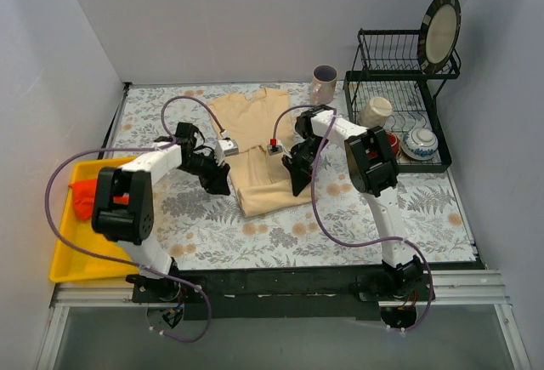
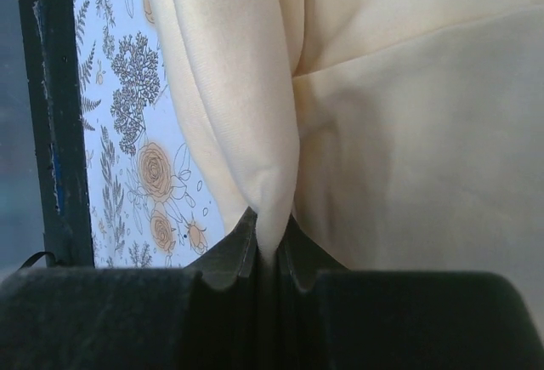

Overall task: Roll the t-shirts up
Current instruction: Roll the T-shirt to the center of the board.

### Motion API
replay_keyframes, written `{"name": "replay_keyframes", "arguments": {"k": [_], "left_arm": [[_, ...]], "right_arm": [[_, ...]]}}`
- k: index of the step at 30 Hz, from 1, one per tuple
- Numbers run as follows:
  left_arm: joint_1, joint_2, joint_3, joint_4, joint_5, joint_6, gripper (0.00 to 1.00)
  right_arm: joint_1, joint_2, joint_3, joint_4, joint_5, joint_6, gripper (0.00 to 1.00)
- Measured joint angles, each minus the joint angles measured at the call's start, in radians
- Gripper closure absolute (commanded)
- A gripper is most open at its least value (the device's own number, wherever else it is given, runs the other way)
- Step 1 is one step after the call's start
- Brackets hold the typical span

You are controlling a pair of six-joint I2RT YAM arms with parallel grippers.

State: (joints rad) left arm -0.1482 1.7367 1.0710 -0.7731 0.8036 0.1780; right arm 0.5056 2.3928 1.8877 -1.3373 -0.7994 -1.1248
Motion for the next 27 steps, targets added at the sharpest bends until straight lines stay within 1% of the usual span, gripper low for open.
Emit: {"name": "replay_keyframes", "arguments": {"k": [1, 3, 5, 6, 9, 10, 11, 14, 15, 18, 20, 27], "left_arm": [[-0.009, -0.063, -0.033, 0.037, -0.013, -0.005, 0.50], [-0.046, -0.208, -0.096, 0.112, -0.040, -0.019, 0.48], [-0.114, -0.337, -0.131, 0.175, -0.057, -0.027, 0.47], [-0.150, -0.384, -0.137, 0.199, -0.058, -0.028, 0.47], [-0.262, -0.460, -0.156, 0.268, -0.062, -0.029, 0.47], [-0.282, -0.475, -0.171, 0.289, -0.065, -0.029, 0.47], [-0.329, -0.487, -0.201, 0.317, -0.079, -0.026, 0.47], [-0.390, -0.504, -0.303, 0.383, -0.117, -0.018, 0.45], [-0.406, -0.505, -0.340, 0.407, -0.134, -0.015, 0.41], [-0.436, -0.506, -0.444, 0.496, -0.200, -0.006, 0.39], [-0.451, -0.503, -0.483, 0.548, -0.241, -0.003, 0.39], [-0.482, -0.433, -0.541, 0.727, -0.372, 0.011, 0.39]], "right_arm": [[0.000, 0.005, 0.007, -0.004, 0.000, 0.003, 0.91], [0.001, 0.022, 0.033, -0.021, 0.004, 0.015, 0.91], [0.001, 0.044, 0.063, -0.042, 0.003, 0.034, 0.90], [0.001, 0.051, 0.071, -0.049, 0.002, 0.040, 0.90], [0.002, 0.062, 0.082, -0.057, -0.006, 0.058, 0.90], [0.001, 0.064, 0.082, -0.057, -0.011, 0.063, 0.90], [0.000, 0.066, 0.082, -0.057, -0.013, 0.071, 0.90], [0.000, 0.071, 0.086, -0.056, -0.018, 0.092, 0.90], [0.000, 0.071, 0.087, -0.056, -0.019, 0.101, 0.90], [0.000, 0.074, 0.087, -0.051, -0.023, 0.115, 0.90], [0.000, 0.075, 0.087, -0.049, -0.026, 0.124, 0.90], [0.002, 0.076, 0.087, -0.043, -0.035, 0.128, 0.89]]}}
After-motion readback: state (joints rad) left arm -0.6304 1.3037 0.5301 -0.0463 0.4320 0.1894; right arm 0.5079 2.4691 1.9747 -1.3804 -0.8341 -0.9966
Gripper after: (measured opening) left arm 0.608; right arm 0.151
